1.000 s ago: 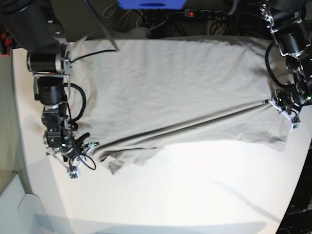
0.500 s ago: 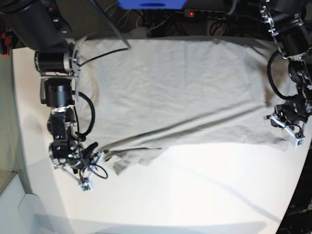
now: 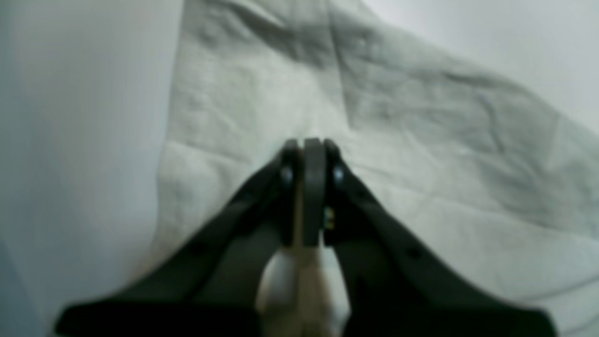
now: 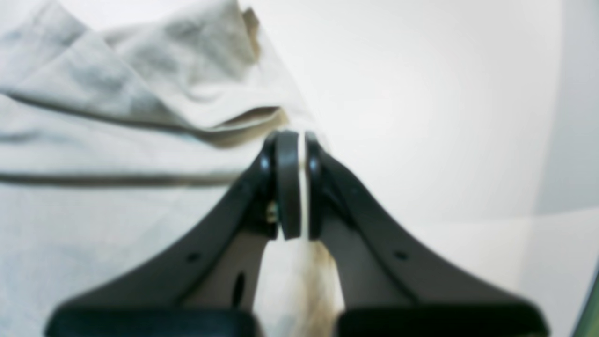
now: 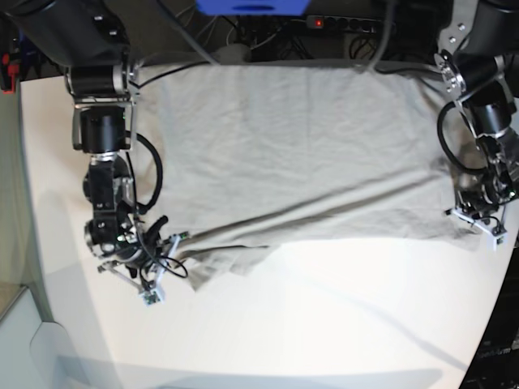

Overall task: Layout the t-shirt on the table in an organized manner, then fold the t-shirt properly
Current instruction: 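Pull the hem corner outward with the right gripper to flatten, then drag the hem corner further with the right gripper, then release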

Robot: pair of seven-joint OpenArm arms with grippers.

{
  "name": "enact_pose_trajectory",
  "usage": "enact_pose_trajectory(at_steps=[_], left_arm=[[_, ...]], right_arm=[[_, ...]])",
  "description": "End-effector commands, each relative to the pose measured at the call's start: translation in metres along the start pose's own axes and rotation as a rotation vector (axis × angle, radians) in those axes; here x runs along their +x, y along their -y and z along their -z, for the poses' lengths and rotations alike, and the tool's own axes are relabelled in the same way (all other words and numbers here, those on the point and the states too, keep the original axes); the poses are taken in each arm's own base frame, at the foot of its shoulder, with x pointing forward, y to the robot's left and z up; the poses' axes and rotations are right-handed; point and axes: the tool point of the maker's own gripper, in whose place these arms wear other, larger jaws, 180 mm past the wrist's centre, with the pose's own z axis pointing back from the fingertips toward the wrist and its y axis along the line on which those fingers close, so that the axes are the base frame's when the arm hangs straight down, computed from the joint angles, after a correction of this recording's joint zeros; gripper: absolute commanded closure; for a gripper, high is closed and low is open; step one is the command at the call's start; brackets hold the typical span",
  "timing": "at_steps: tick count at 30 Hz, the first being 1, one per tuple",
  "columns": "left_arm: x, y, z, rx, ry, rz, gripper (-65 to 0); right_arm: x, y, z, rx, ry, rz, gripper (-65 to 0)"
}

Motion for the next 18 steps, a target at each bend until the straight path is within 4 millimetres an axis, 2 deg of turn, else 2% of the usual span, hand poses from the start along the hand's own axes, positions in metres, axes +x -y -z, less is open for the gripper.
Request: enact_pose_trajectory(at_steps=[1,3,4,9,10,14,18], left_arm=[[0.025,-0.009,-0.005,0.017,0.058,0.002,-2.2],[0.020,-0.012,-0.001,0.024,0.055,0.001,-2.2],[0.018,-0.013,0.000,0.026,0.053,0.000,-2.2],[0.012,-0.014,0.000,0.026,0.037,-0.001,-2.2],[0.006,-0.016,0.001,0.030,0.026,0.001,-2.2],[-0.004,-0.019,0.001,0.032,0.009,0.002,-2.2],[-0.016,-0.019,0.000,0.031,-0.059,0.002,-2.2]], right_arm=[[0.022,0.007,-0.005,-0.005,0.059,-0.013,-1.3],[0.014,0.013,-0.005,-0.016,0.044,-0.017,-1.3],[0.003,0.010,-0.004,-0.010,0.025,-0.015,-1.3],[-0.027,-0.002,-0.002,0.010,-0.024,-0.010,-1.1],[-0.034,-0.005,-0.002,0.014,-0.034,-0.009,-1.1],[-0.075,-0.008,-0.005,0.030,-0.109,-0.022,-1.0],[-0.107,-0.030,-0.018,0.145,-0.147,-0.122,-1.0]])
